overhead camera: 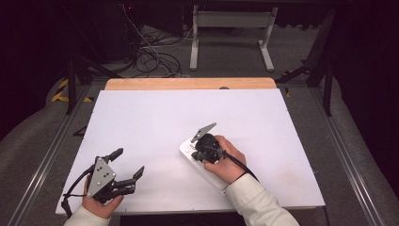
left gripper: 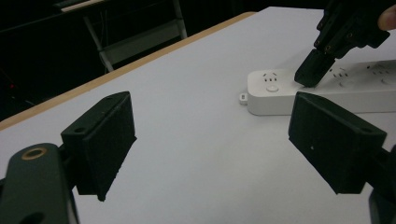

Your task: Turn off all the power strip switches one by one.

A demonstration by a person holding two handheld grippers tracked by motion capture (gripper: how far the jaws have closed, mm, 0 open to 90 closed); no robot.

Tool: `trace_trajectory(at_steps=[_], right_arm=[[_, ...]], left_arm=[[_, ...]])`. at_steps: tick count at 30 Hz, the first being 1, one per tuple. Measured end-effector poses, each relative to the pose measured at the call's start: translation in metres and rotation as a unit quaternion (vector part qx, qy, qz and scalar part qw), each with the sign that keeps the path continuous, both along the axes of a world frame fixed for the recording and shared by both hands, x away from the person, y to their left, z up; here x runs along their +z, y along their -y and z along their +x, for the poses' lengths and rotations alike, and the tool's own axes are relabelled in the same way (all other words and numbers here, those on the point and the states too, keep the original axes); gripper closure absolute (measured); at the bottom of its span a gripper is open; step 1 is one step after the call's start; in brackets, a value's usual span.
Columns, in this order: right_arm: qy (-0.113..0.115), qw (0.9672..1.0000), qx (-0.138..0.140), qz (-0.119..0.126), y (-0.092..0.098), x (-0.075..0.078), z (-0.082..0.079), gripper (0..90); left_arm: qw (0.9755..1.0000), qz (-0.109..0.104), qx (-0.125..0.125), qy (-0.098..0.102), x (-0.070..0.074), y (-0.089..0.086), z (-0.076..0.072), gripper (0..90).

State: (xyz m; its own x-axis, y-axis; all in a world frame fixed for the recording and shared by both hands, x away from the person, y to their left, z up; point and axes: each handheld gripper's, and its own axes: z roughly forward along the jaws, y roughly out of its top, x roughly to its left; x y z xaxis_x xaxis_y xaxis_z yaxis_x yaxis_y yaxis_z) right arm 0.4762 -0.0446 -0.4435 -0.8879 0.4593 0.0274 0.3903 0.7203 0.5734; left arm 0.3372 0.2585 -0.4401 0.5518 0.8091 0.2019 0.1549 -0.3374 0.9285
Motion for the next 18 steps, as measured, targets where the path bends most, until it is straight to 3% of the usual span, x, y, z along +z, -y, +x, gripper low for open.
trace_trajectory(at_steps=[18], right_arm=[[0.001,1.0000,-0.001,0.001,0.0005,-0.0010,-0.0004,90.0]], left_arm=[[1.0000,0.004,0.000,0.001,-0.0002,0.0005,0.0002,15.4]])
